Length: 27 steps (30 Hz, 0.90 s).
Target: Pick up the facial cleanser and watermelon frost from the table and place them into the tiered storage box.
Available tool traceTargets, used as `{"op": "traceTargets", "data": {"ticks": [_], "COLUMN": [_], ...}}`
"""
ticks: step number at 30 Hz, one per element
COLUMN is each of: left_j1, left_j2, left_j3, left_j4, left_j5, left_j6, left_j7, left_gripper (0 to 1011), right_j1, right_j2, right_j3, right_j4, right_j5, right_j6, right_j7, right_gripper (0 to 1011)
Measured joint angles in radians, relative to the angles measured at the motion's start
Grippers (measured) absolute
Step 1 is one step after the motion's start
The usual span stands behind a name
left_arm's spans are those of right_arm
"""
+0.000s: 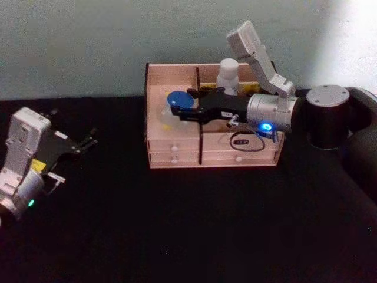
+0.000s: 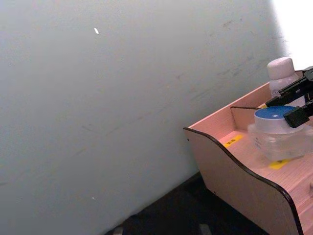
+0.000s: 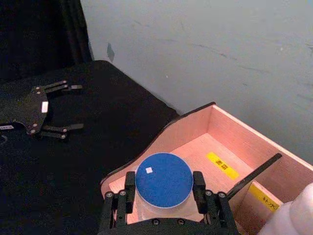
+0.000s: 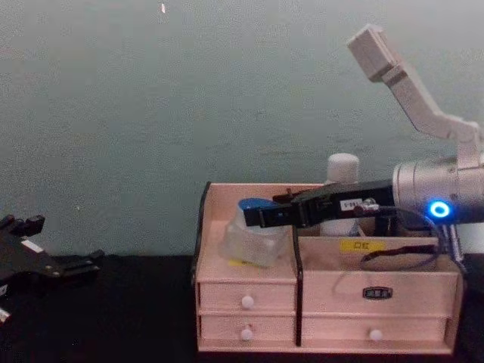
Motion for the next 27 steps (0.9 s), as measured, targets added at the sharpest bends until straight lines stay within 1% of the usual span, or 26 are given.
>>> {"op": "traceTargets", "data": {"ticks": [6, 8, 9, 11, 17, 19, 27], "left_j1": [0.0, 0.0, 0.0, 0.0, 0.0, 0.0, 0.0], "left_j2": [0.0, 0.0, 0.0, 0.0, 0.0, 0.0, 0.0], "left_j3": [0.0, 0.0, 0.0, 0.0, 0.0, 0.0, 0.0], "left_j4": [0.0, 0.0, 0.0, 0.0, 0.0, 0.0, 0.0], "left_j5": [0.0, 0.0, 0.0, 0.0, 0.0, 0.0, 0.0], "left_j6": [0.0, 0.0, 0.0, 0.0, 0.0, 0.0, 0.0], "left_j7": [0.0, 0.0, 0.0, 0.0, 0.0, 0.0, 0.0], "left_gripper": [1001, 1001, 1001, 1001, 1001, 1001, 1001], "right_j1": [0.0, -0.001, -0.001, -0.001, -0.001, -0.001, -0.001], "right_j2": [0.001, 0.001, 0.001, 0.001, 0.002, 0.002, 0.002], "right_j3": [-0.001, -0.001, -0.001, -0.001, -0.001, -0.001, -0.001], "right_j4": [-0.002, -0.002, -0.002, -0.003, -0.003, -0.004, -0.004], "right_j5": [0.0, 0.001, 0.001, 0.001, 0.001, 0.001, 0.001], "right_j6": [0.0, 0.0, 0.0, 0.0, 0.0, 0.0, 0.0], "right_j7": [0.0, 0.0, 0.0, 0.0, 0.0, 0.0, 0.0], "right_gripper": [707, 726, 774, 808, 973, 1003, 1000]}}
